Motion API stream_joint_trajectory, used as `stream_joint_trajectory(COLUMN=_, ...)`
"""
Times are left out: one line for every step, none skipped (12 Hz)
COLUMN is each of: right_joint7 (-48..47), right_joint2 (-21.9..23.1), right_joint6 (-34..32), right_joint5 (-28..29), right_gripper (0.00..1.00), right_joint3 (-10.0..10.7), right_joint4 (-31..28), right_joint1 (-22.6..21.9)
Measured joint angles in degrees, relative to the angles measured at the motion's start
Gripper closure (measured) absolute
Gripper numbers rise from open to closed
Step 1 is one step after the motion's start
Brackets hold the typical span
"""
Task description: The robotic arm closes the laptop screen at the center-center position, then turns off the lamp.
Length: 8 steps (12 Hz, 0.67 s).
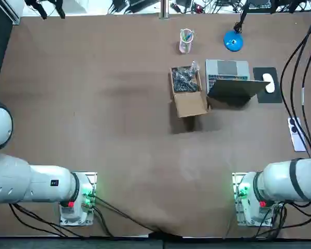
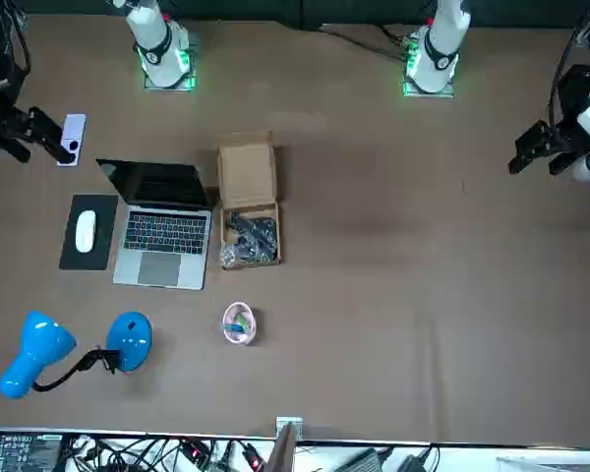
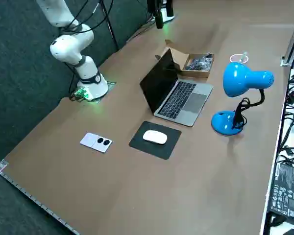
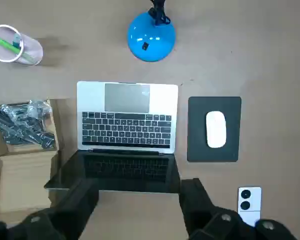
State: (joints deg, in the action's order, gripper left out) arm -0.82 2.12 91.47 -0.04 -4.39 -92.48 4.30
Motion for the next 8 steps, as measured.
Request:
stream_joint_trajectory(right_joint7=0.0, right_joint2=0.0, right_joint6=-0.1, right_joint5=0.0, right_gripper=0.00, right_joint3=0.0, right_joint4=0.0, right_joint1=0.0)
stream_joint_trajectory(right_joint7=0.0, right_joint2=0.0, right_joint6=-0.1, right_joint5=0.0, right_gripper=0.00, right_joint3=0.0, right_joint4=0.0, right_joint1=0.0)
stream_joint_trajectory(right_joint7=0.0, right_joint2=0.0, right_joint6=-0.1, right_joint5=0.0, right_gripper=0.00, right_joint3=0.0, right_joint4=0.0, right_joint1=0.0)
stream_joint_trajectory(right_joint7=0.0, right_joint2=0.0, right_joint6=-0.2, right_joint5=0.0, right_gripper=0.00, right_joint3=0.0, right_joint4=0.0, right_joint1=0.0)
stream_joint_trajectory(right_joint7=0.0, right_joint2=0.0, right_joint6=-0.2, right_joint5=0.0, right_gripper=0.00, right_joint3=0.0, right_joint4=0.0, right_joint1=0.0)
stream_joint_trajectory(right_joint7=0.0, right_joint2=0.0, right_joint6=-0.2, right_joint5=0.0, right_gripper=0.00, right_joint3=0.0, right_joint4=0.0, right_joint1=0.0)
stream_joint_trajectory(right_joint7=0.0, right_joint2=0.0, right_joint6=-0.2, right_joint5=0.0, right_gripper=0.00, right_joint3=0.0, right_joint4=0.0, right_joint1=0.0)
stream_joint_trajectory(right_joint7=0.0, right_joint2=0.0, right_joint6=-0.3, right_joint5=0.0, right_gripper=0.00, right_joint3=0.0, right_joint4=0.0, right_joint1=0.0)
